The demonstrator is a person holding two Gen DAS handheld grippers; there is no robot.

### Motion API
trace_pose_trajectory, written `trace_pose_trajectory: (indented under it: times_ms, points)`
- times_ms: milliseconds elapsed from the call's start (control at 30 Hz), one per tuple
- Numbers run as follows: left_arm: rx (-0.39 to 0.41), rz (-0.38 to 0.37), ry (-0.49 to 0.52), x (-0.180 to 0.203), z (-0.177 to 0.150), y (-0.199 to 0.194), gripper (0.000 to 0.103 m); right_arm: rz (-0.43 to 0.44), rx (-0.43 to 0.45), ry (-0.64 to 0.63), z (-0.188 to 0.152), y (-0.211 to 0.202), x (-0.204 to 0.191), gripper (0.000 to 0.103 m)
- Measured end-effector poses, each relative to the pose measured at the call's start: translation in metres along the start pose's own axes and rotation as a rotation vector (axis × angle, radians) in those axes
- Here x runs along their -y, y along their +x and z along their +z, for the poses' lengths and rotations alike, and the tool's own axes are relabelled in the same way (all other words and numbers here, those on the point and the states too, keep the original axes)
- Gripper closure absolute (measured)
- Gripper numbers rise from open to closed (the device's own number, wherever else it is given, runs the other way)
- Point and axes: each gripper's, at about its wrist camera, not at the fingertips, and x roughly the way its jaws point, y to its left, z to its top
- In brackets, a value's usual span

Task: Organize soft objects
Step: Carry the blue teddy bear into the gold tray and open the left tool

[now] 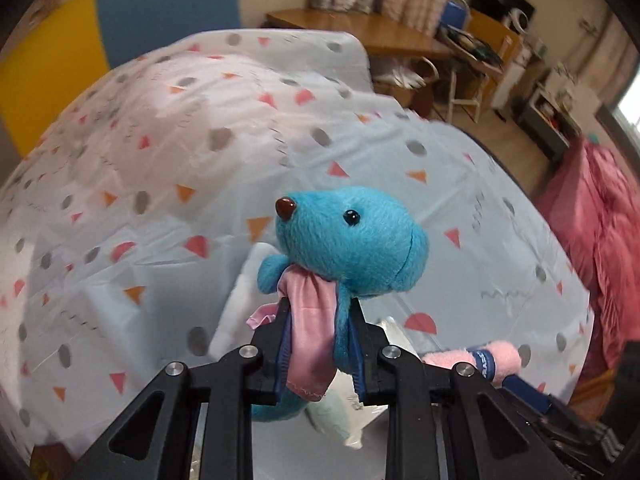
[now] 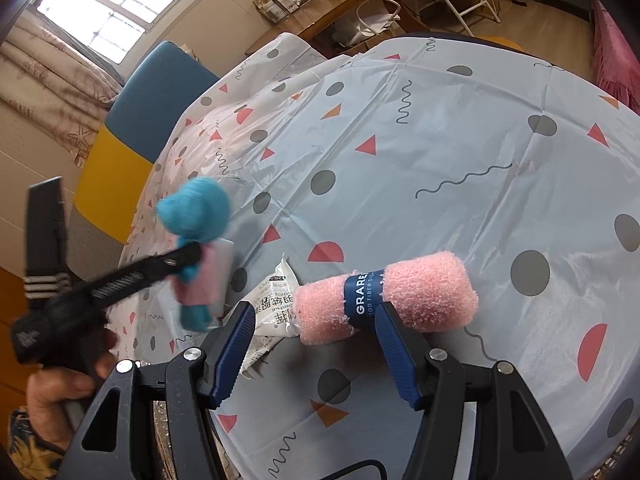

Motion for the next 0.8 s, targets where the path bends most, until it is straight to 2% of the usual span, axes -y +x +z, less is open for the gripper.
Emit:
trace_pose_trajectory:
  times_ms: [200, 300, 600, 800]
  points:
    - [0.068, 0.082, -0.185, -0.064, -0.003, -0.045, 0.078, -0.010, -0.020, -0.024, -0.002, 0.004, -0.003, 0.040]
    - [0.107, 0.136, -0.240, -0.093, -0.014, -0.068, 0.078, -0.021, -0.041, -0.049, -0.004, 0.009, -0.007, 0.040]
    - [0.225, 0.185, -0.383, -0.156, -0.063, -0.149, 0.078, -0.070, -0.043, -0.098, -0.007, 0.012, -0.013, 0.040]
    - [0.298, 0.201, -0.474, -0.193, -0.108, -0.197, 0.078, -0.094, -0.046, -0.126, -0.009, 0.014, -0.016, 0.040]
